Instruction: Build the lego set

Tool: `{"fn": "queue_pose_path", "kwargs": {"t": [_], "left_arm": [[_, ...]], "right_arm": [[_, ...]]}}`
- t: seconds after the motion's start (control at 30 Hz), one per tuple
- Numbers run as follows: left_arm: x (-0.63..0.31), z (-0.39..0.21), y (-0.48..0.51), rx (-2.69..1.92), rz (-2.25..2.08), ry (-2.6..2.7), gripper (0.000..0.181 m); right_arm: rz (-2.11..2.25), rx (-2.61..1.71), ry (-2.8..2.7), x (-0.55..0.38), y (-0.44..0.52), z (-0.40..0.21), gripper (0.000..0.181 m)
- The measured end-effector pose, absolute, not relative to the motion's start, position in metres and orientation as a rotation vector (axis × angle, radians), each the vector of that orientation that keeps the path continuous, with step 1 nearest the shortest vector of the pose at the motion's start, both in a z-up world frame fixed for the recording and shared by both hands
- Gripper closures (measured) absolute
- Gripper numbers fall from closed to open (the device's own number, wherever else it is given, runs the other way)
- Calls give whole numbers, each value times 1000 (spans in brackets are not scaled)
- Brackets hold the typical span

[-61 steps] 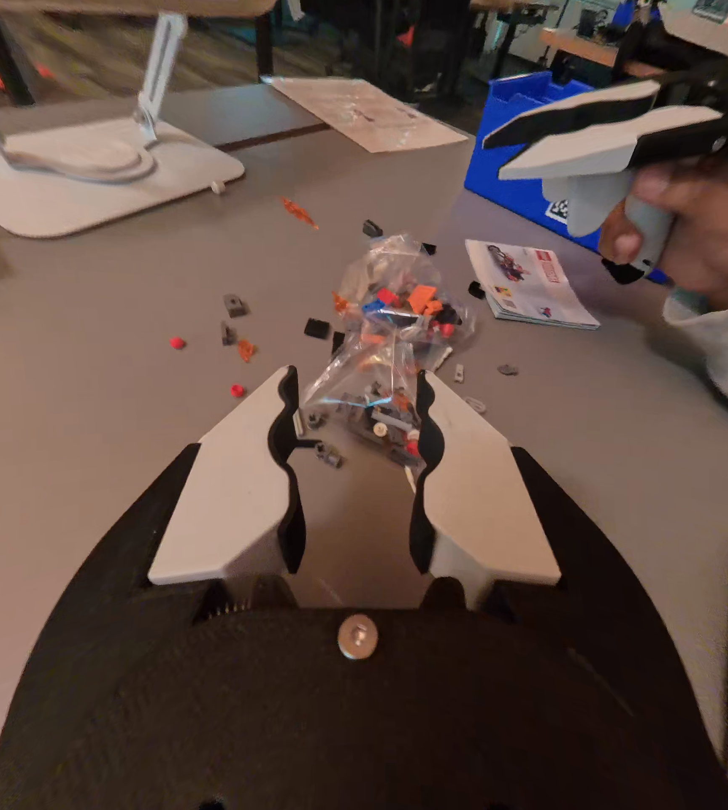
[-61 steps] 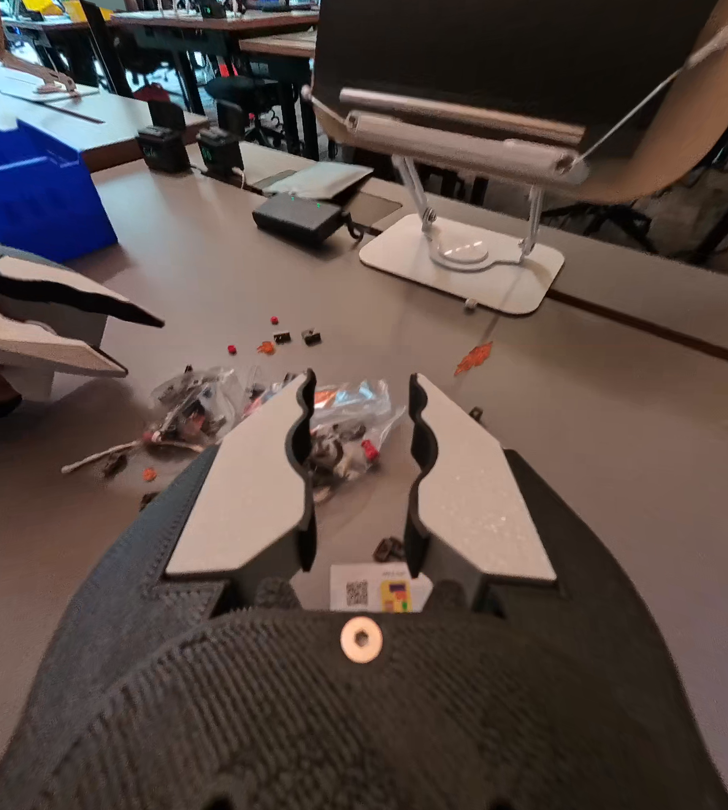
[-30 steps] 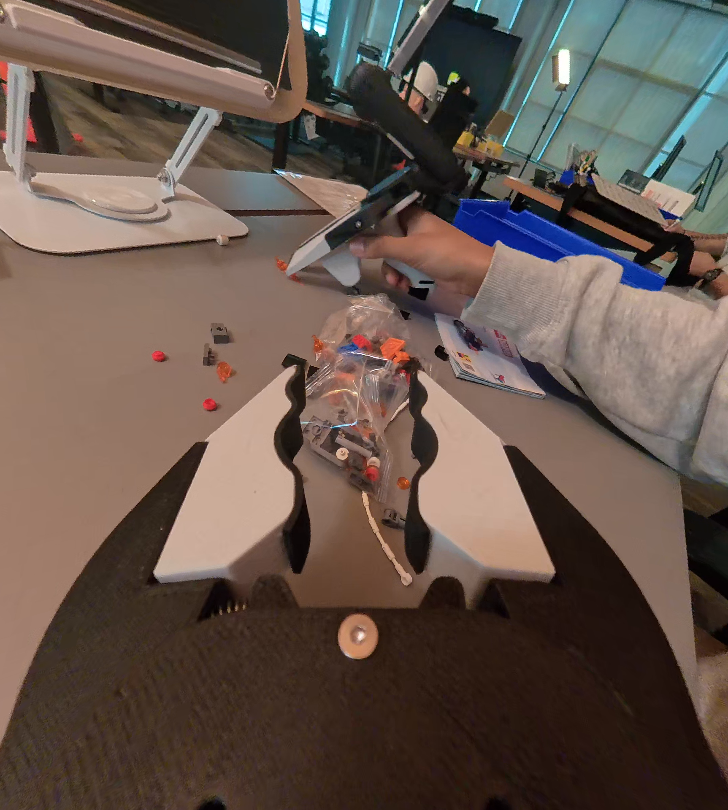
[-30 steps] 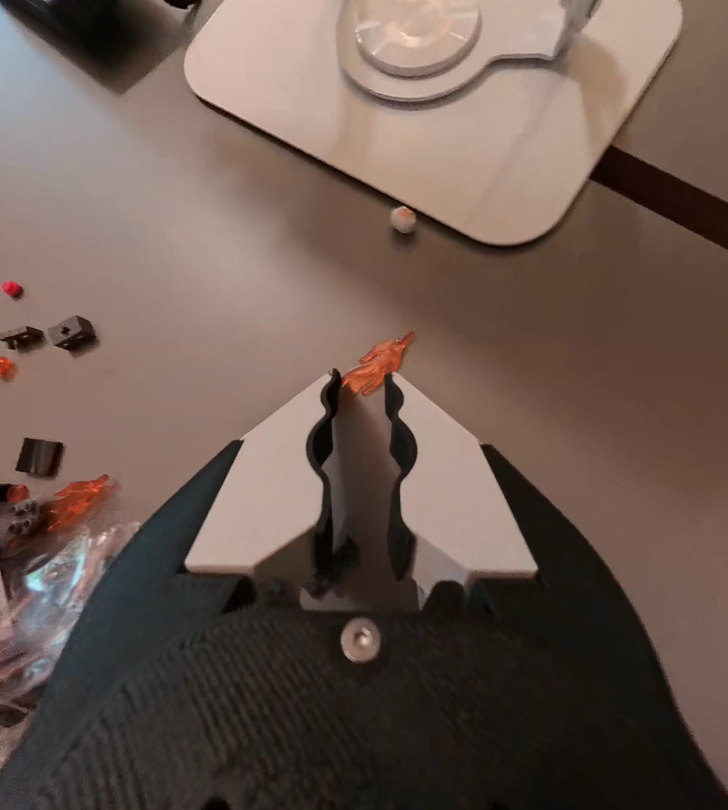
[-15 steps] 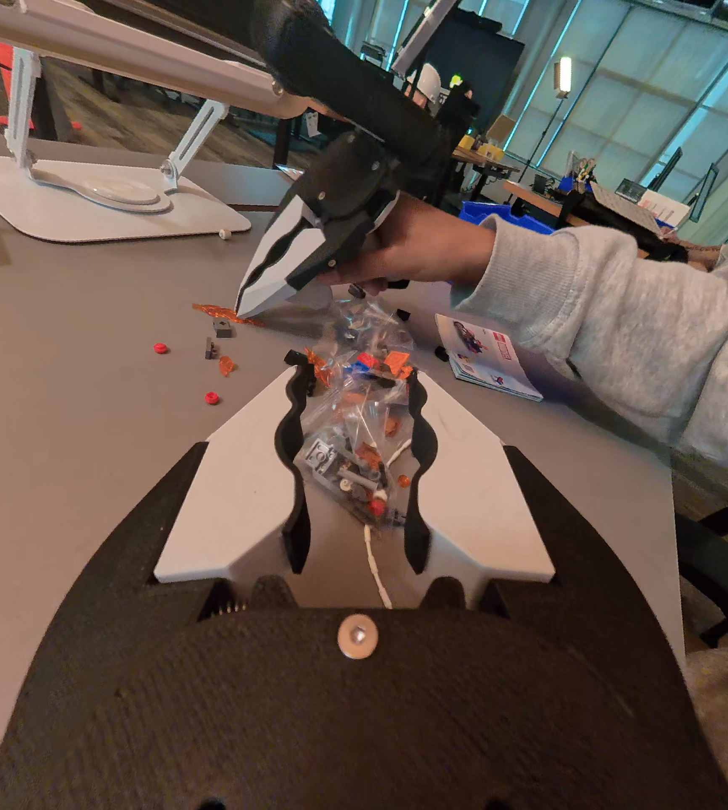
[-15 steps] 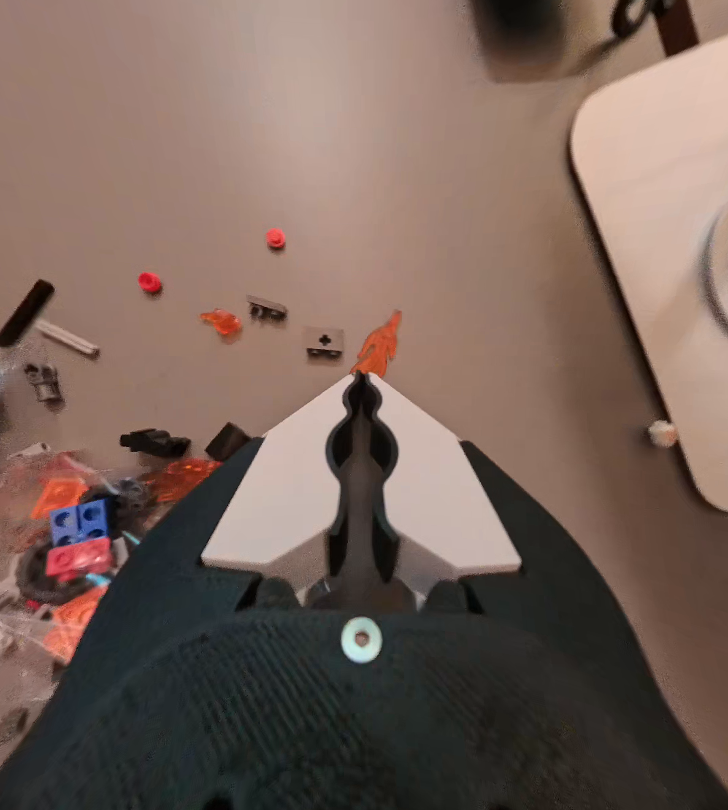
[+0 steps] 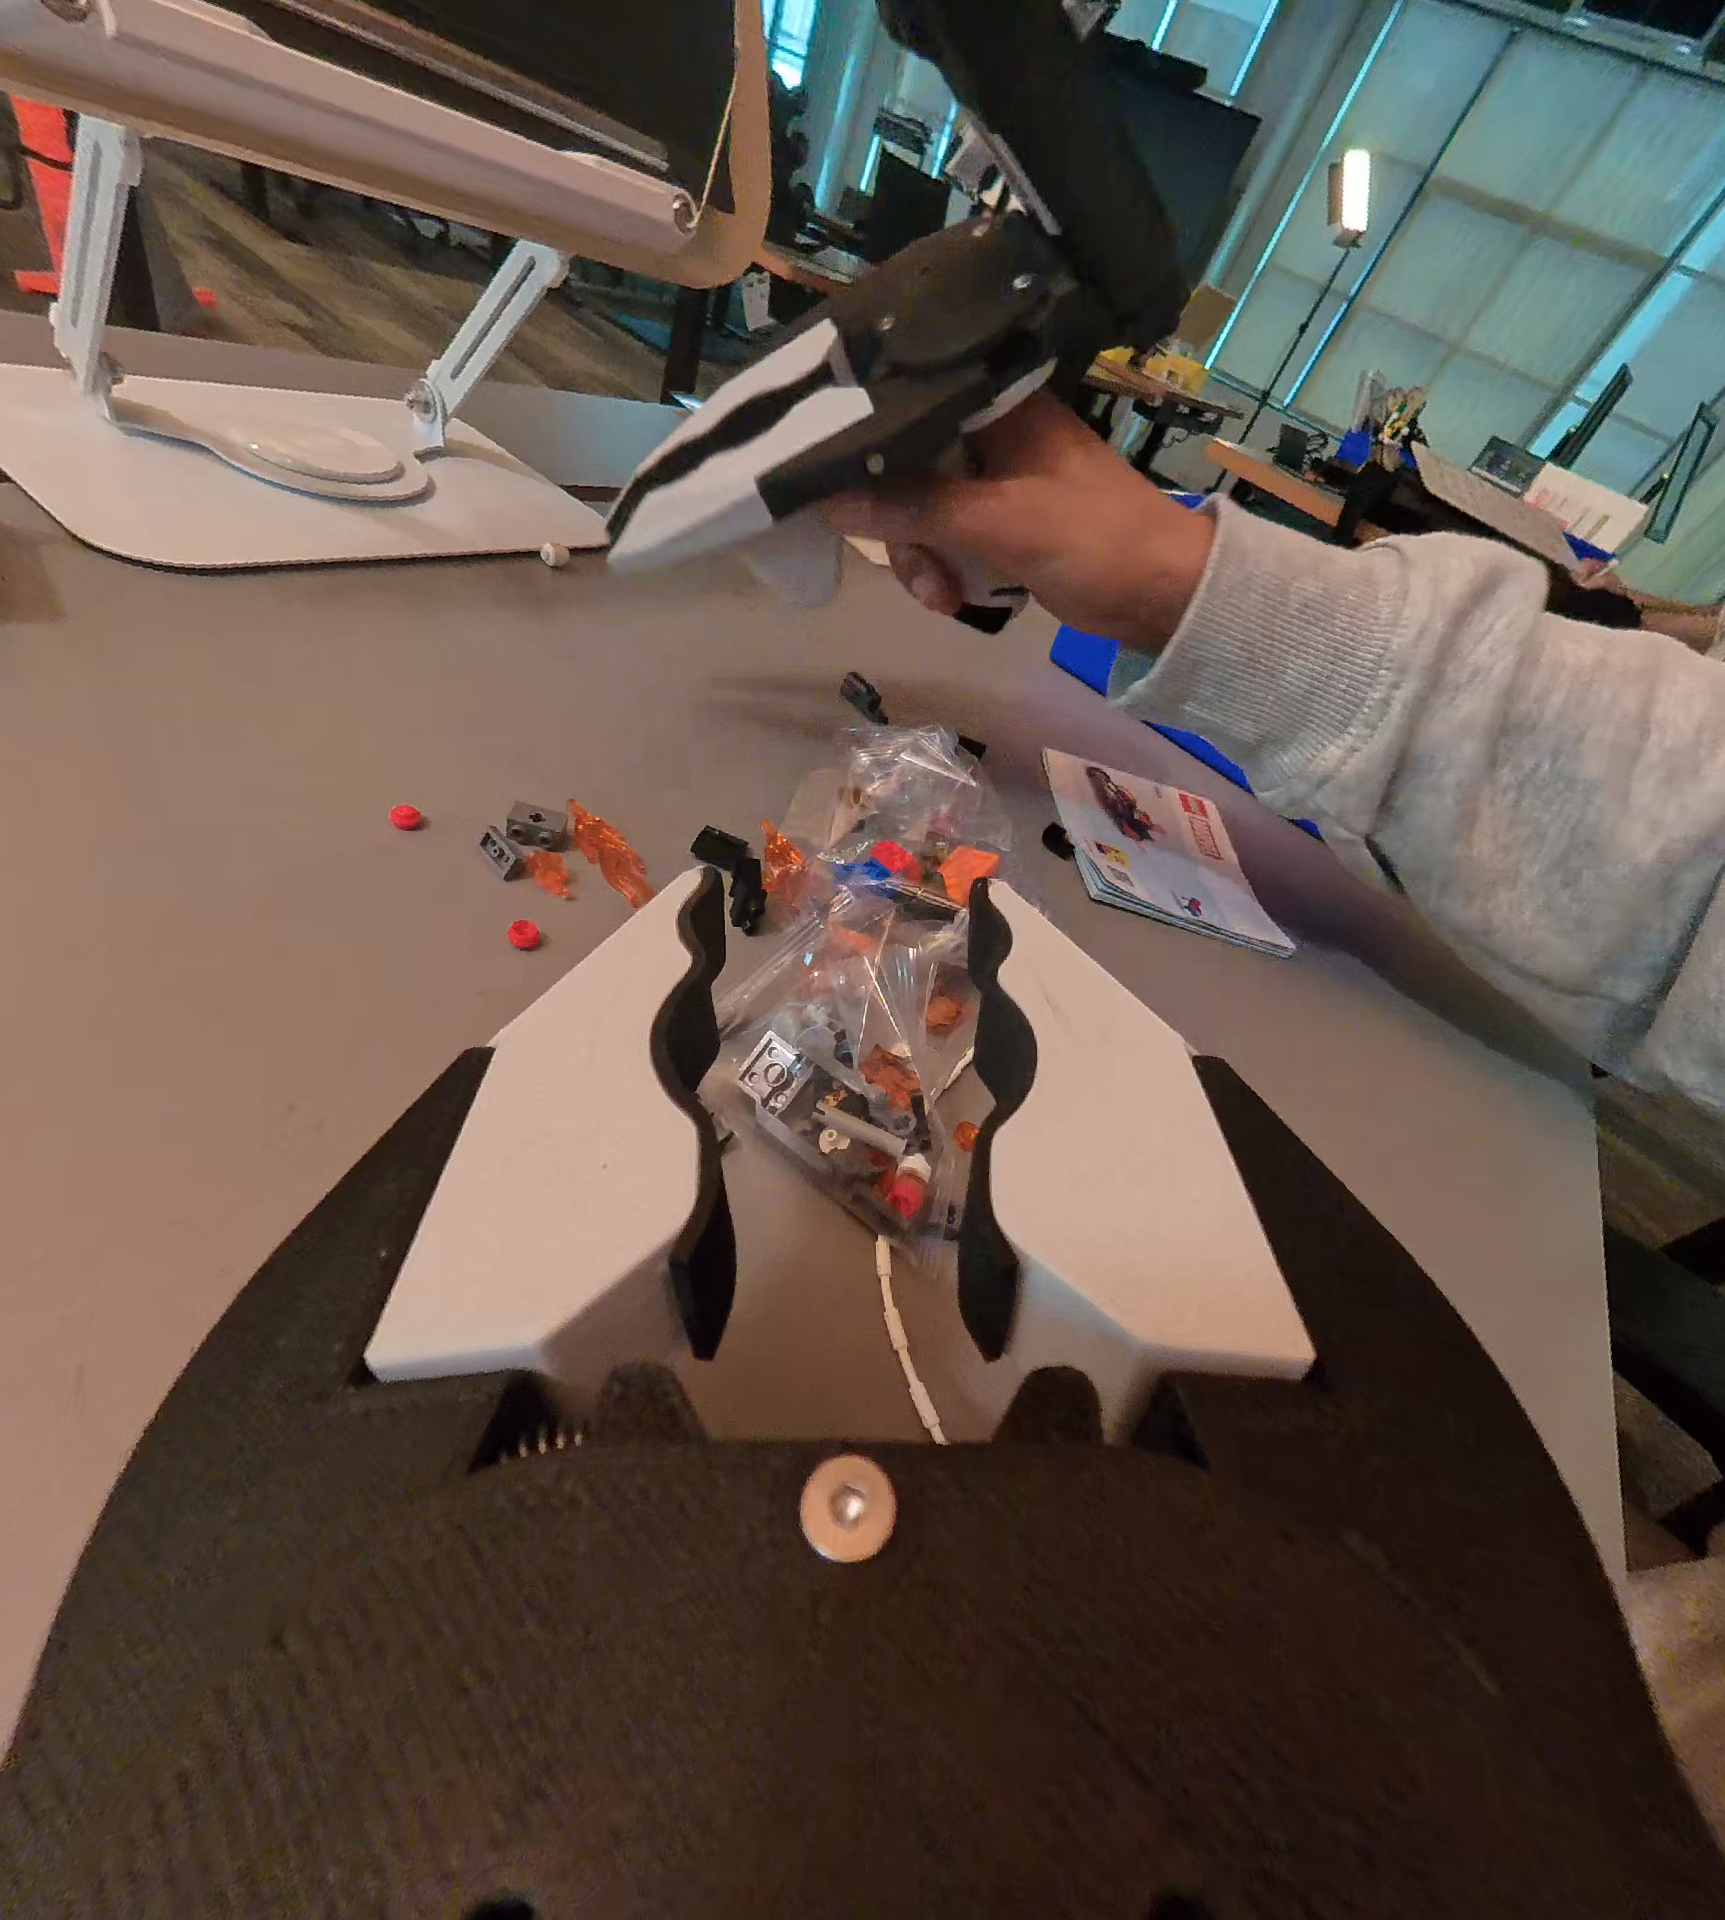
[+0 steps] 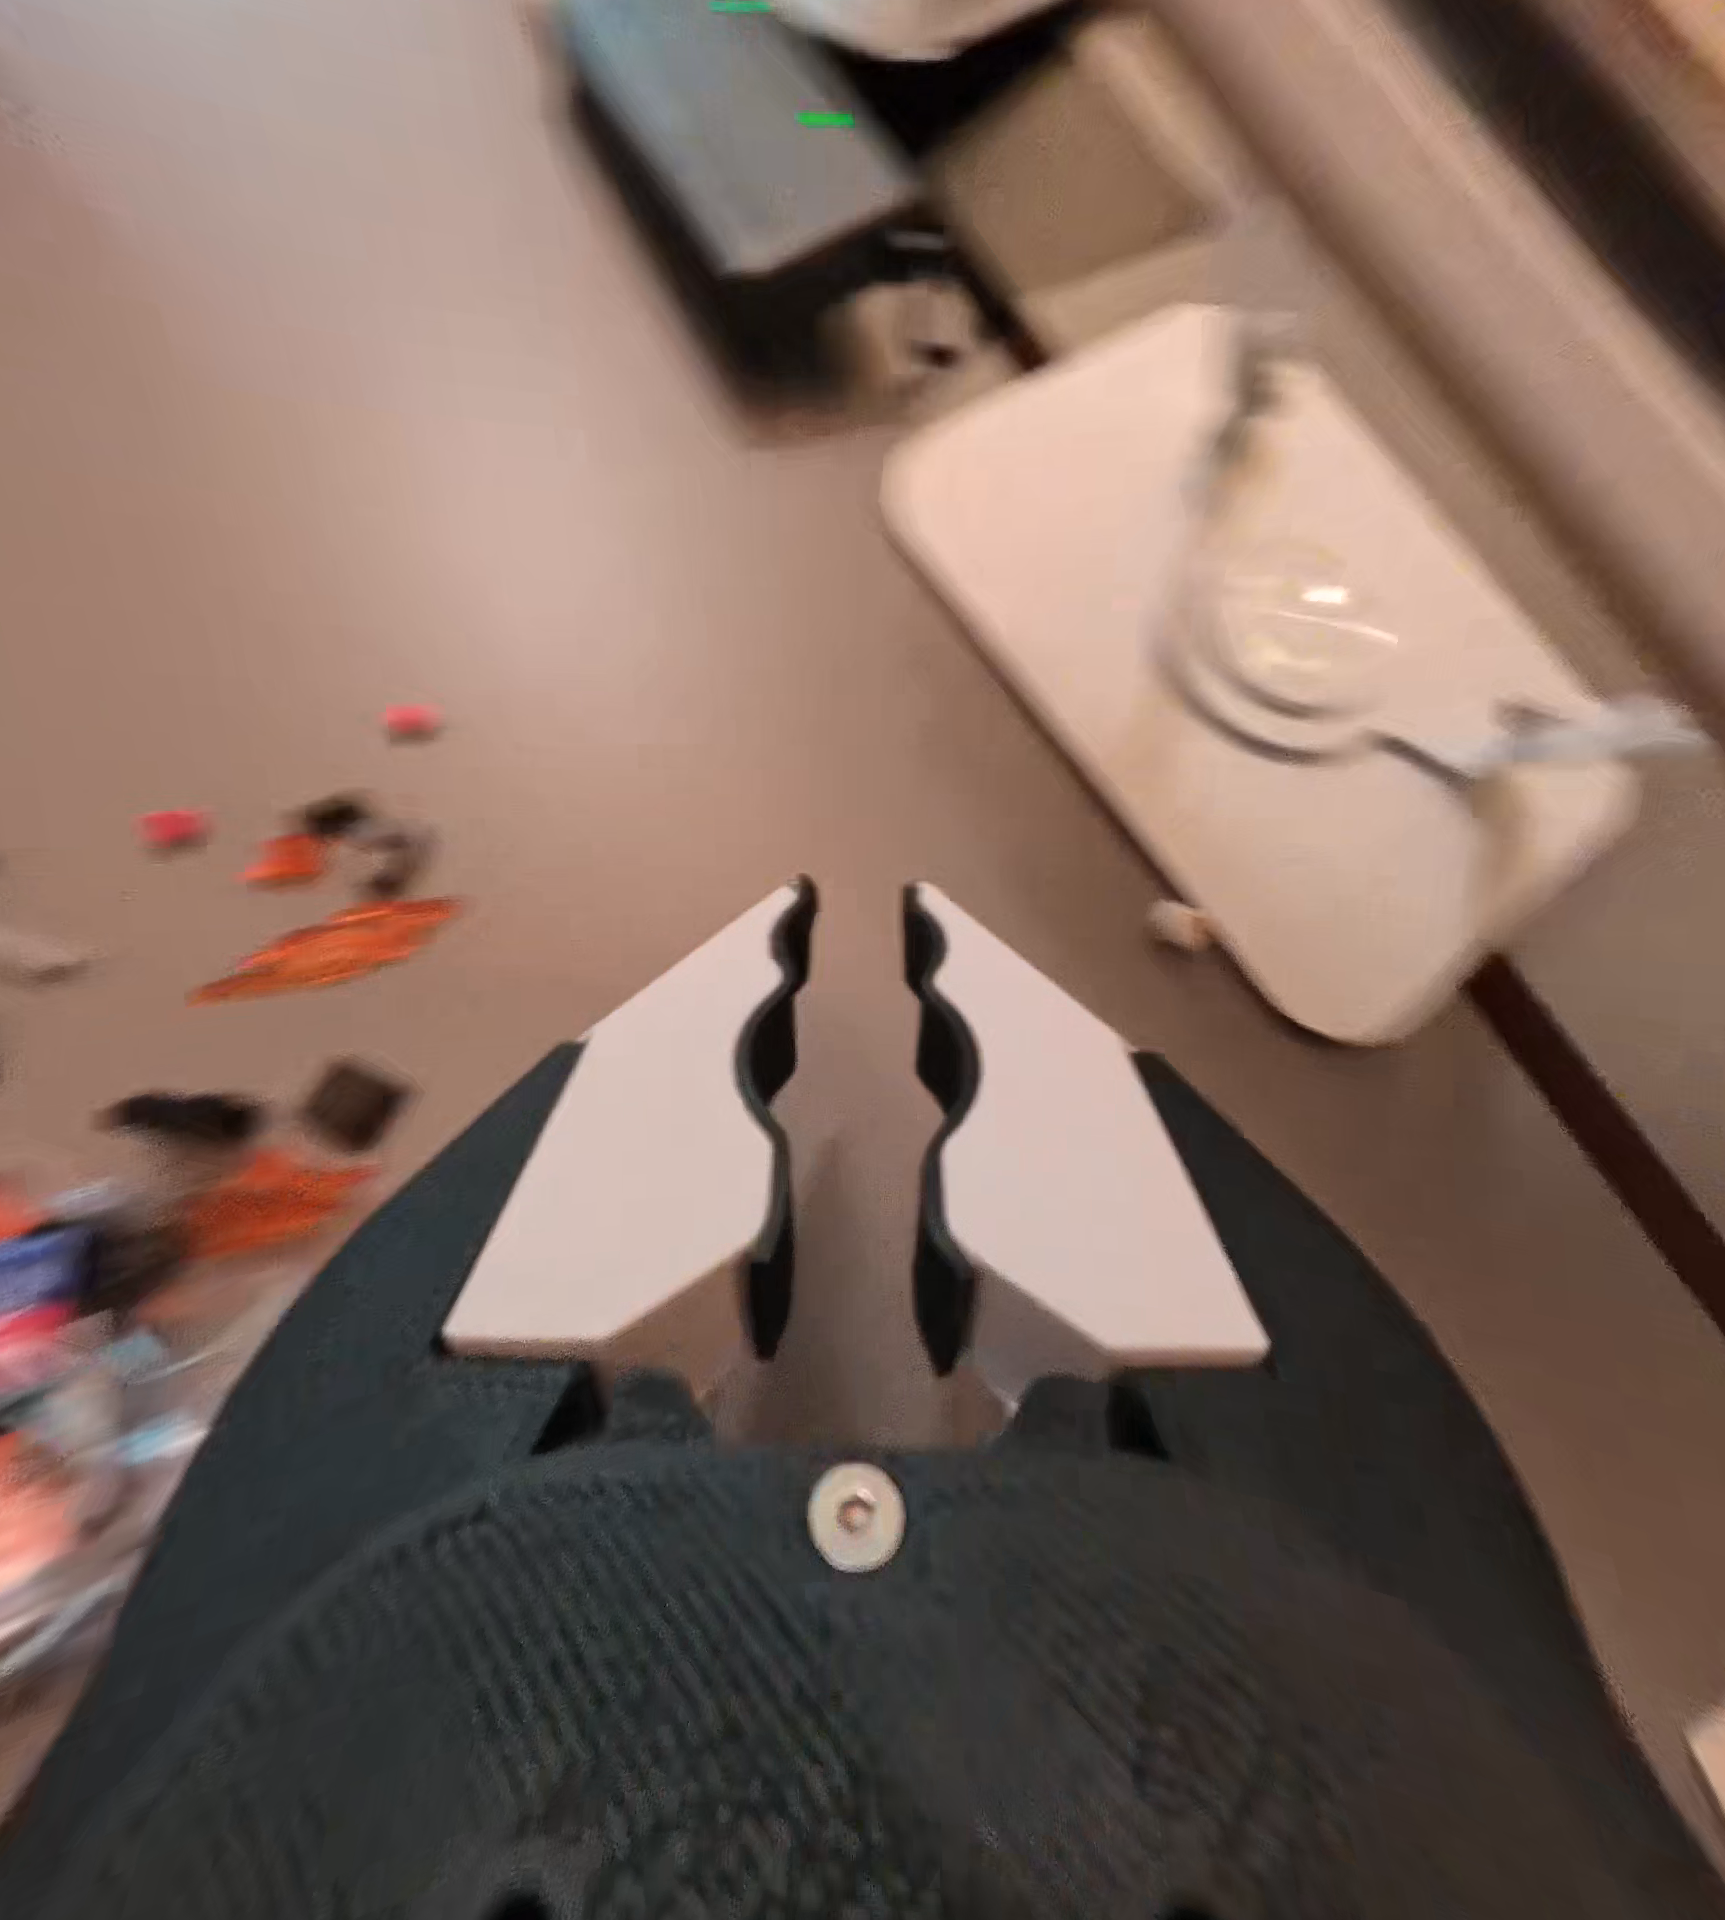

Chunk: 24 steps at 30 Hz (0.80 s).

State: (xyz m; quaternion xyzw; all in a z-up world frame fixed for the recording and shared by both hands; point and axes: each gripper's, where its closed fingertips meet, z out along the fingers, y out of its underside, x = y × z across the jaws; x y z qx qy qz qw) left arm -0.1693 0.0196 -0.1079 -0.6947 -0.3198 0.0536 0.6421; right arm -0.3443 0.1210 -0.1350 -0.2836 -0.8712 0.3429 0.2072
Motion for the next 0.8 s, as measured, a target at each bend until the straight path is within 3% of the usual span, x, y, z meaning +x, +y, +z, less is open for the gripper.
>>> {"fn": "queue_pose_path", "kwargs": {"t": [0.03,0.1,0.23,0.47,0.57,0.8], "left_arm": [[-169,-108,20,-1585,119,-729,136],[-169,-108,19,-1587,120,-727,136],[-168,-109,20,-1597,120,-719,136],[-169,-111,19,-1615,121,-727,135],[-169,-112,20,-1619,119,-725,135],[-170,-112,19,-1612,114,-738,136]], "right_arm": [[954,-864,-2330,-362,141,-135,152],[995,-1010,-2232,-385,169,-147,144],[1081,-1189,-2221,-404,183,-167,147],[946,-1067,-2286,-428,184,-186,156],[935,-1023,-2322,-431,178,-187,170],[1043,-947,-2356,-393,152,-157,171]]}}
